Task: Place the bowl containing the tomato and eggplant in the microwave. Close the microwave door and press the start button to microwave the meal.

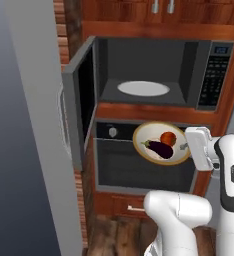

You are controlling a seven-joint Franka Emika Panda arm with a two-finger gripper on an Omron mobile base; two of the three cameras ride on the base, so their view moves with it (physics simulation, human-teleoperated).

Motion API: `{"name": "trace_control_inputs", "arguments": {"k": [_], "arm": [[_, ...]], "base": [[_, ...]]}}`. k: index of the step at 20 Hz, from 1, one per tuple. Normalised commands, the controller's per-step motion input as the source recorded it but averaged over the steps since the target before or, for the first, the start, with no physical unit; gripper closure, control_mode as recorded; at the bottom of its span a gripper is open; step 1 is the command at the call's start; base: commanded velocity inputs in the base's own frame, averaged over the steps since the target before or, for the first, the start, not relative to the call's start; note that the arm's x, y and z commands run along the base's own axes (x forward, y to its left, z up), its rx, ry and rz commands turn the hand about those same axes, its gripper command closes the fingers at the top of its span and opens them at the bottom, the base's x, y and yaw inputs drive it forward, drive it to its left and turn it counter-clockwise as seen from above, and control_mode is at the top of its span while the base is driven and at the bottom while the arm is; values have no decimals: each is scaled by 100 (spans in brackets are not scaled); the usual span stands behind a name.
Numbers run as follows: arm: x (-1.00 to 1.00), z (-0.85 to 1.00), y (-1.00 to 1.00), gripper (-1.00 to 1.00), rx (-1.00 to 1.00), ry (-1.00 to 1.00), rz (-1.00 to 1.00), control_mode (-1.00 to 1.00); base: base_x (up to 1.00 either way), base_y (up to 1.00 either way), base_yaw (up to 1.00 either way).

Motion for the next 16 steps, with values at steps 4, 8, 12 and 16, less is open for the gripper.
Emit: {"name": "trace_control_inputs", "arguments": {"k": [4, 8, 12, 16], "arm": [[0, 0, 0, 100, 0, 0, 0, 100], [0, 0, 0, 100, 0, 0, 0, 100], [0, 0, 0, 100, 0, 0, 0, 100], [0, 0, 0, 100, 0, 0, 0, 100]], "base": [[28, 56, -35], [34, 32, -28], [40, 0, -12], [48, 0, -6]]}}
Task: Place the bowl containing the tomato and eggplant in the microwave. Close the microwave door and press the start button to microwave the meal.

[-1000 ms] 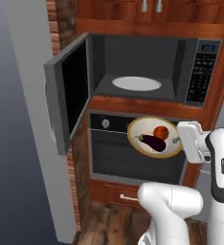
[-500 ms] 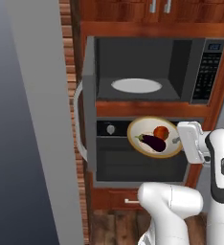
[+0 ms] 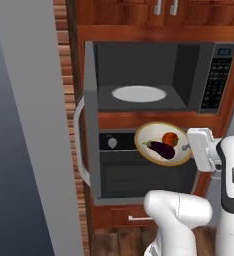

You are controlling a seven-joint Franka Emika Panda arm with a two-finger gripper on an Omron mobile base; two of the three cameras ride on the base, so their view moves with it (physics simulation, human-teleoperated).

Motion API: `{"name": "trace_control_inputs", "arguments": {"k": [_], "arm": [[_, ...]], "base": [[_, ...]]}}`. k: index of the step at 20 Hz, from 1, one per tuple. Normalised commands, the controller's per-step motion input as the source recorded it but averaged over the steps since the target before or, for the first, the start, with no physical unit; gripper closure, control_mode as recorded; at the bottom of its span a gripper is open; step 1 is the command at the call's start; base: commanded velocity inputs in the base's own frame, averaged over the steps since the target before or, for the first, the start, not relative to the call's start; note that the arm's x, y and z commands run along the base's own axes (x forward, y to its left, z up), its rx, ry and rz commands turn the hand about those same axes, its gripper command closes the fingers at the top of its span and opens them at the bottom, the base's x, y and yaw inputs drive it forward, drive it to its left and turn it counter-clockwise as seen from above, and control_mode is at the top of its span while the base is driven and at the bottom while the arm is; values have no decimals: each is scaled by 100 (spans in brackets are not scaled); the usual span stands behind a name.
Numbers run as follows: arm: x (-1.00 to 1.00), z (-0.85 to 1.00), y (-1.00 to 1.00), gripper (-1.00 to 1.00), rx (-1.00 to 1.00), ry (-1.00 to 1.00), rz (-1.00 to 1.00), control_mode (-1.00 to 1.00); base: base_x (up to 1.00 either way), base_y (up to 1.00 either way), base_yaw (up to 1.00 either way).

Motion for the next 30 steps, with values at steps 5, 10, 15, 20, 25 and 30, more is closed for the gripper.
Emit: {"name": "trace_control_inputs", "arguments": {"k": [5, 10, 15, 20, 25, 30], "arm": [[0, 0, 0, 100, 0, 0, 0, 100], [0, 0, 0, 100, 0, 0, 0, 100], [0, 0, 0, 100, 0, 0, 0, 100], [0, 0, 0, 100, 0, 0, 0, 100], [0, 0, 0, 100, 0, 0, 0, 100], [0, 0, 0, 100, 0, 0, 0, 100]], "base": [[37, 3, -5], [29, 16, -8], [41, 12, -7], [26, 18, -2], [13, 31, 0], [25, 28, 1]]}}
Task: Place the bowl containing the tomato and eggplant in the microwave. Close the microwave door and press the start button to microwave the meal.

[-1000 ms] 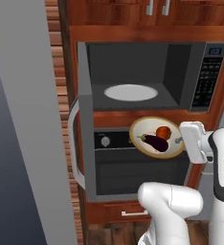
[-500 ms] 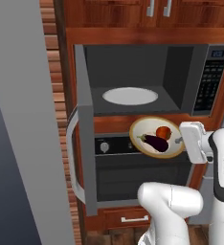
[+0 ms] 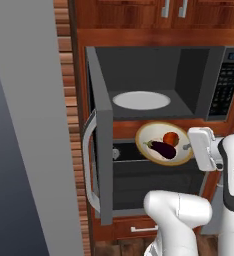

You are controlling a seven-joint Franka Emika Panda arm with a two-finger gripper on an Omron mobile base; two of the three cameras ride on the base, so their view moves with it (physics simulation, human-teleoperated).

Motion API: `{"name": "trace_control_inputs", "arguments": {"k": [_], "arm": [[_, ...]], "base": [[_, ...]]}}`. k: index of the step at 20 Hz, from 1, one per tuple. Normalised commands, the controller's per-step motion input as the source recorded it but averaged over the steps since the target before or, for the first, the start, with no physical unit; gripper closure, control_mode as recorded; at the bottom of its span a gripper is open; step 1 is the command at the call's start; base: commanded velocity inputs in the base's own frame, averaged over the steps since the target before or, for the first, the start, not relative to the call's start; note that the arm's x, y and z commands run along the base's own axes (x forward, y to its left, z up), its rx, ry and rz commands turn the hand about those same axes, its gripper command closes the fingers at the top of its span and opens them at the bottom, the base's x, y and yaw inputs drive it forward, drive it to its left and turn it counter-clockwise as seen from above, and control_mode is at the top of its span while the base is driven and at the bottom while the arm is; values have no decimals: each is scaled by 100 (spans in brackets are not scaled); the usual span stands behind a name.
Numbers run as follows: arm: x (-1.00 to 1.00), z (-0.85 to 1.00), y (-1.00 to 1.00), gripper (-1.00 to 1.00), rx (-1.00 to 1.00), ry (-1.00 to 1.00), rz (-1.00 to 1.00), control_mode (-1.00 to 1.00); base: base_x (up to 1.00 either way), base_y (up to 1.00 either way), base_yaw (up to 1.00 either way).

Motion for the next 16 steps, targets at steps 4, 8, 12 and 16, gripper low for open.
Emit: {"name": "trace_control_inputs", "arguments": {"k": [4, 8, 12, 16], "arm": [[0, 0, 0, 100, 0, 0, 0, 100], [0, 0, 0, 100, 0, 0, 0, 100], [1, 2, 21, 100, -1, -6, 0, -100], [1, 35, 14, 100, 0, -15, -1, -100]], "base": [[23, 6, 4], [21, 3, 4], [0, 0, 0], [0, 0, 0]]}}
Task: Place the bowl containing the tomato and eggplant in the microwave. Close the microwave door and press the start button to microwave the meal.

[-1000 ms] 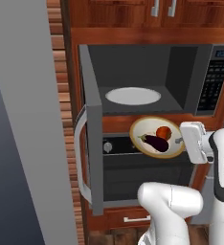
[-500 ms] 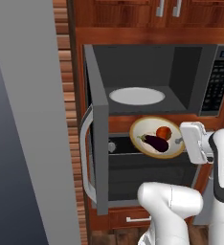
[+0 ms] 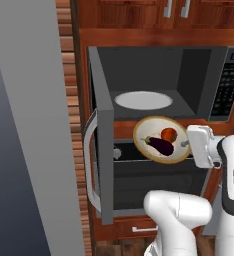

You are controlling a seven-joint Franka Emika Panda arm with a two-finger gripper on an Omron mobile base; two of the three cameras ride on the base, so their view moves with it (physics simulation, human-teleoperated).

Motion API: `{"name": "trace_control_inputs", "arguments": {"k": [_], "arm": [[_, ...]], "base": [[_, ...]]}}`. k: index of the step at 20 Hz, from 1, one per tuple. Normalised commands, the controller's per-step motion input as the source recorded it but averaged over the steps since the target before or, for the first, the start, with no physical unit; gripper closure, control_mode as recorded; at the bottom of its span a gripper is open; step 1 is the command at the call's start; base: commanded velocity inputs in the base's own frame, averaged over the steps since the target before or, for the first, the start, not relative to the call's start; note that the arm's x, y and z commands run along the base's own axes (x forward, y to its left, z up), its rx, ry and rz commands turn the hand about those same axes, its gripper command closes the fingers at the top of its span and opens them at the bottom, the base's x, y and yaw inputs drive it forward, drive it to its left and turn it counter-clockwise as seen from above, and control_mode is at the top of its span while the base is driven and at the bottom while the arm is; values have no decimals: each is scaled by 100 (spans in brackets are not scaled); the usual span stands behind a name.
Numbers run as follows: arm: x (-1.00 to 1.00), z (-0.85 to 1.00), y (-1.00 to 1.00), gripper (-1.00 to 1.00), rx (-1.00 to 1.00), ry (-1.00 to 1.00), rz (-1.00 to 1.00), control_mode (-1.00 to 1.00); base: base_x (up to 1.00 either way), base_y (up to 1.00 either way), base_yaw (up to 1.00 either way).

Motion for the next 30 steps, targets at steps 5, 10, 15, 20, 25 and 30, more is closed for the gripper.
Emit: {"name": "trace_control_inputs", "arguments": {"k": [5, 10, 15, 20, 25, 30], "arm": [[7, 70, 1, 100, 0, -5, -5, -100], [5, 55, 0, 100, 0, 1, -5, -100], [16, 46, -2, 100, 0, 12, -14, -100], [29, 41, -11, 100, 3, 10, -17, -100], [26, 2, -4, 100, 6, 2, -12, -100], [24, -1, 3, 100, 5, 0, -9, -100]], "base": [[0, 0, 0], [0, 0, 0], [0, 0, 0], [0, 0, 0], [0, 0, 0], [0, 0, 0]]}}
